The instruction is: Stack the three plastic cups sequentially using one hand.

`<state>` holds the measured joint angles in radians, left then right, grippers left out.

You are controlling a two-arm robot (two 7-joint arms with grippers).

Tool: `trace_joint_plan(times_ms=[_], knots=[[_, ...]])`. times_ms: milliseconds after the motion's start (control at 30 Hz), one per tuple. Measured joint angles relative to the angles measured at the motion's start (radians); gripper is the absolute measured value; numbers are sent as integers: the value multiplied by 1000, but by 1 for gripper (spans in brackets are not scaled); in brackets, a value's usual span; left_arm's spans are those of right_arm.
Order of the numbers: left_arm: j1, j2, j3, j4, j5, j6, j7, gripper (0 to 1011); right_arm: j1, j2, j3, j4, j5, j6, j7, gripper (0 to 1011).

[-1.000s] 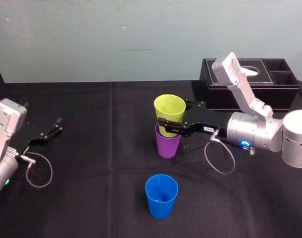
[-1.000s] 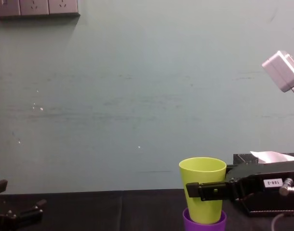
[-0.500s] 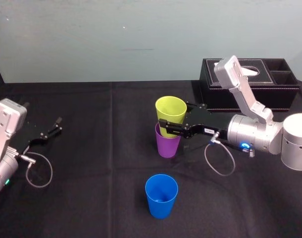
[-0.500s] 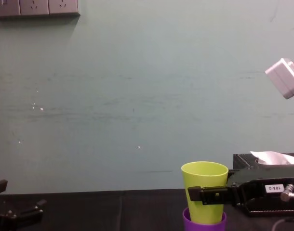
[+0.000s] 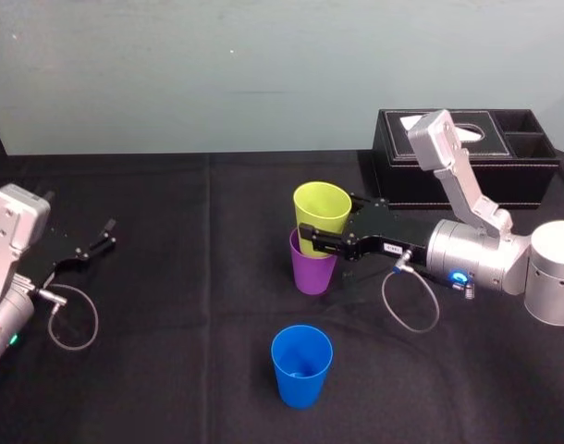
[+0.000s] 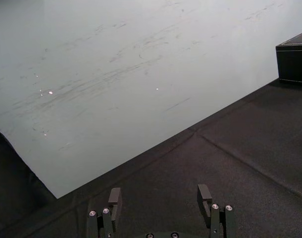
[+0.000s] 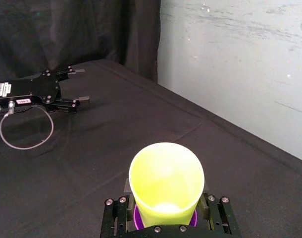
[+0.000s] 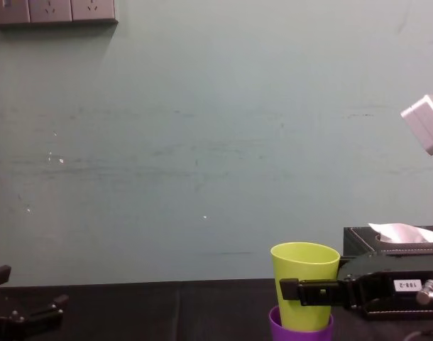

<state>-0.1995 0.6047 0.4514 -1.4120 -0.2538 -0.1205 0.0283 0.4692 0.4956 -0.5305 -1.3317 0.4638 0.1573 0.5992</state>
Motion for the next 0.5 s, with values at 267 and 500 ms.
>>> trace_joint_plan(times_ms=[267,500], knots=[[0,0,0,0,0,0,0,1000,0,0,0,1,0,-4,2,729],[0,0,0,0,0,0,0,1000,0,0,0,1,0,-3,2,762]])
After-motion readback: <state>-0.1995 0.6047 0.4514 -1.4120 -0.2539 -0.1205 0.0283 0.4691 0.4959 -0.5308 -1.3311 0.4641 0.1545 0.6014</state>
